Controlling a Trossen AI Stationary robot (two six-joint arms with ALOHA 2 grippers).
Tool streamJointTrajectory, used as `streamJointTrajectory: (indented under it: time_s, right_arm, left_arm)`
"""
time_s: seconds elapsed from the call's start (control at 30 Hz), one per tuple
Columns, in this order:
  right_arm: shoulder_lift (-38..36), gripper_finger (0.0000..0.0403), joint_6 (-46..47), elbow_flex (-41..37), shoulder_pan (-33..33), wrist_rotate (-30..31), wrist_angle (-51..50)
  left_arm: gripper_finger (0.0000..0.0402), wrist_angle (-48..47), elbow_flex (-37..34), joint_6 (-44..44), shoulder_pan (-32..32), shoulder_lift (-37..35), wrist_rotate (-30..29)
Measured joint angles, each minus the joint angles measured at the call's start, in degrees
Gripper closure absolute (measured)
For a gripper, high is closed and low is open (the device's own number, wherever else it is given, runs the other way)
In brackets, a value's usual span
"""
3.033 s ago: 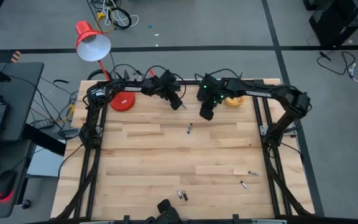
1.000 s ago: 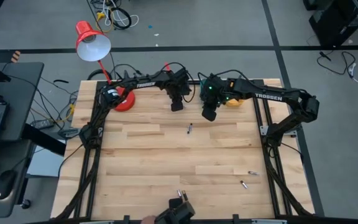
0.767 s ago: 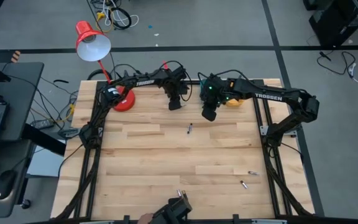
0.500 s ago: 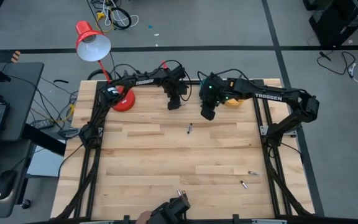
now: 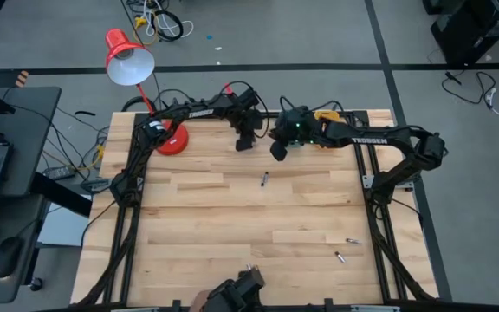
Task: Sort batteries
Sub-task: Put the silver battery into the yellow bin
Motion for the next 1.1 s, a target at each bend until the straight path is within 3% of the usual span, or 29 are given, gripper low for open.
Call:
streamJointTrajectory:
  time_s: [0.13,0.23,0.43,0.7,0.93,1.1]
  right_arm:
    - [2.8,0.0349,-0.2,-1.2,-0.9,0.3,2.8]
    - [7.9,0.0359,1.2,1.1,-1.6,0.4,4.6]
    - [14.7,0.0367,-0.2,6.4,-1.4,0.1,0.0]
    - [9.9,0.0367,-1.4,7.6,-1.7,0.1,-5.1]
    - [3.3,0.0367,-2.2,7.7,-2.0,0.1,-9.0]
    - [4.0,0.0369,-2.7,7.7,-2.8,0.2,-10.6]
  left_arm:
    - [0.0389,-0.6,0.0,-2.3,1.6,-0.6,-3.9]
    - [0.0389,0.4,0.0,-2.3,2.9,-0.2,1.5]
    - [0.0389,0.9,-0.1,-1.8,1.7,0.7,2.6]
    - [0.0391,-2.2,1.5,4.9,0.2,1.0,2.6]
    - [0.0391,-9.8,2.5,3.1,0.3,1.2,2.4]
    - [0.0390,-9.8,2.3,0.1,1.2,1.0,6.3]
